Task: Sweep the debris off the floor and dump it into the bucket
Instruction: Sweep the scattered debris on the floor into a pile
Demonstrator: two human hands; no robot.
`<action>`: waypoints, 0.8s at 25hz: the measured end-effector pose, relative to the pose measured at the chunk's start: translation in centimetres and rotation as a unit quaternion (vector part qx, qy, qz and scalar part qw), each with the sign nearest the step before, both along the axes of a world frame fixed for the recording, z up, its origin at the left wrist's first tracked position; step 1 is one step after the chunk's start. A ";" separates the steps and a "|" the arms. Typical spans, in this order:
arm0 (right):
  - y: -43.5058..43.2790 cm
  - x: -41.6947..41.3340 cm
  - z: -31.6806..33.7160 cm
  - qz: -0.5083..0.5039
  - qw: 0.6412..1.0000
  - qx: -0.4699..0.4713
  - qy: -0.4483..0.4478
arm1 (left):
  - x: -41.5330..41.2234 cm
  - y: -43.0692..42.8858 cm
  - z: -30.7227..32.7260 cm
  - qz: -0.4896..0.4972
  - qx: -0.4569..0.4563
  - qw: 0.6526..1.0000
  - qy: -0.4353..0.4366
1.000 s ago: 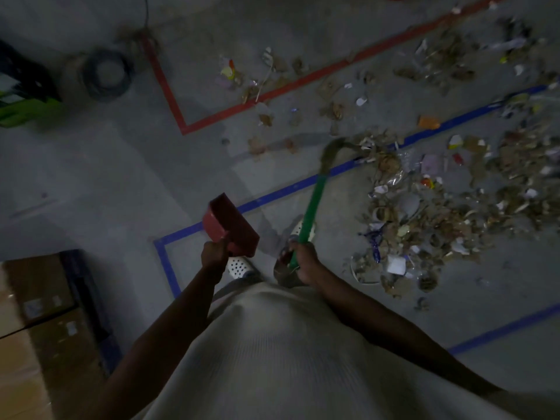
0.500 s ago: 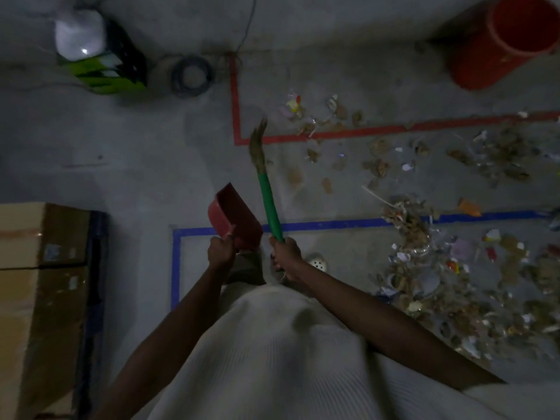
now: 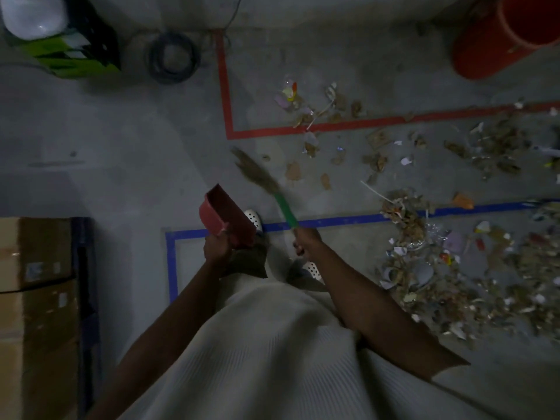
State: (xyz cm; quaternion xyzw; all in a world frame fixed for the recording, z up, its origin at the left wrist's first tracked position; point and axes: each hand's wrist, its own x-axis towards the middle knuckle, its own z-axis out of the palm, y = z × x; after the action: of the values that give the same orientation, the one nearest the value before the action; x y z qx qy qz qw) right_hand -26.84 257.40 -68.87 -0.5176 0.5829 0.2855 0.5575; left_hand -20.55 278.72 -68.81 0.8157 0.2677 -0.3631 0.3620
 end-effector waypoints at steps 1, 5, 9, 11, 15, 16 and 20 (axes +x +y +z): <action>-1.2 0.0 -0.5 -0.052 0.999 -0.007 0.011 | 1.5 -0.1 -0.3 -0.031 -0.003 1.000 -0.004; -5.5 1.6 -1.5 -0.262 0.961 -0.072 0.059 | 7.7 -0.6 -1.2 -0.115 0.005 0.993 -0.022; -4.2 5.2 -1.1 -0.262 0.960 -0.081 0.057 | 14.1 -2.0 -1.5 -0.160 0.020 0.987 -0.005; -1.7 7.8 -0.5 -0.280 0.955 -0.092 0.025 | 16.7 -3.1 -1.4 -0.159 0.026 0.987 0.006; 1.0 11.8 1.4 -0.292 0.945 -0.147 0.008 | 19.3 -6.2 -0.8 -0.167 0.006 0.986 0.003; 1.5 12.2 1.7 -0.271 0.952 -0.140 0.000 | 19.5 -7.0 -0.7 -0.164 -0.003 0.986 0.005; 3.1 12.0 2.6 -0.070 0.991 -0.114 -0.015 | 19.7 -9.0 -0.5 -0.147 -0.025 0.989 0.012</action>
State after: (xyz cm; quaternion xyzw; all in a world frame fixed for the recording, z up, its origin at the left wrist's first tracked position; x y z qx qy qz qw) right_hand -14.88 260.54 -66.23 -0.5397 0.6382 0.1693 0.5223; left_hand -0.81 269.68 -69.35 0.8326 0.1399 -0.4284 0.3221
